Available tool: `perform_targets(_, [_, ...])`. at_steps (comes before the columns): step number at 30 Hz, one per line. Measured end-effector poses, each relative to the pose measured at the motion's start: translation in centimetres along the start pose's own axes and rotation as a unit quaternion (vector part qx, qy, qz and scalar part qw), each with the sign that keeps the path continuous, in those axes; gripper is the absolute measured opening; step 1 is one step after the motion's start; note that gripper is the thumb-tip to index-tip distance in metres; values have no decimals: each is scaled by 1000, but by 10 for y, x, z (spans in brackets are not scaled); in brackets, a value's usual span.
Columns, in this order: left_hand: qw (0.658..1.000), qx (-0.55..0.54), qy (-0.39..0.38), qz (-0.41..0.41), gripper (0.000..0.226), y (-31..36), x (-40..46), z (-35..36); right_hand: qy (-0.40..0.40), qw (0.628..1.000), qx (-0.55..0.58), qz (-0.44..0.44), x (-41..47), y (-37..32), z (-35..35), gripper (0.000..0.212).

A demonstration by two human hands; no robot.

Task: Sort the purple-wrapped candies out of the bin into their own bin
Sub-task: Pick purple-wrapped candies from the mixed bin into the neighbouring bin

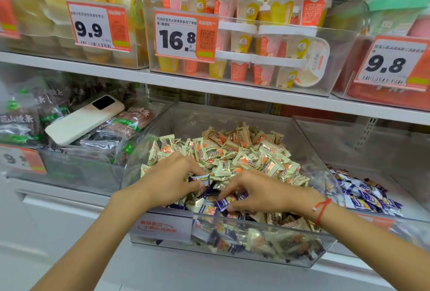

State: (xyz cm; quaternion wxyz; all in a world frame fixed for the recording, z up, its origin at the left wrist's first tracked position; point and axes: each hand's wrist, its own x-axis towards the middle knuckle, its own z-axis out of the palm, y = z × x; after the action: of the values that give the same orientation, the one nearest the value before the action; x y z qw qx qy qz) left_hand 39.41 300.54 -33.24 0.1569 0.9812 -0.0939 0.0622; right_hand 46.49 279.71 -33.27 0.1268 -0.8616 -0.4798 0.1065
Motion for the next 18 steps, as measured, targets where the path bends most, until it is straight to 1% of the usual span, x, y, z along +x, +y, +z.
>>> perform_targets(2, [999,-32,19,4,26,2,-1,-1,62,994,83,30,-7,3,-4,28])
perform_targets(4, [994,-86,68,-2,27,7,-3,-2,120,978,165,50,-14,2,-10,25])
perform_targets(6, [977,-175,119,-18,29,16,-4,-5,177,952,240,65,-19,-2,-17,23])
perform_targets(8, [952,-261,151,-47,22,25,-2,-5,225,930,281,71,-22,-6,-21,27])
perform_targets(10, [930,-324,151,-84,21,31,0,-5,242,935,250,66,-24,-10,-21,35])
perform_targets(13, [895,-419,108,-107,21,40,3,-5,205,955,214,30,-26,-14,-17,43])
perform_targets(15, [889,-436,100,-100,19,47,5,-4,200,956,215,23,-28,-14,-15,41])
perform_targets(18, [876,-467,89,-75,21,61,9,2,264,944,188,60,-35,-10,-16,27])
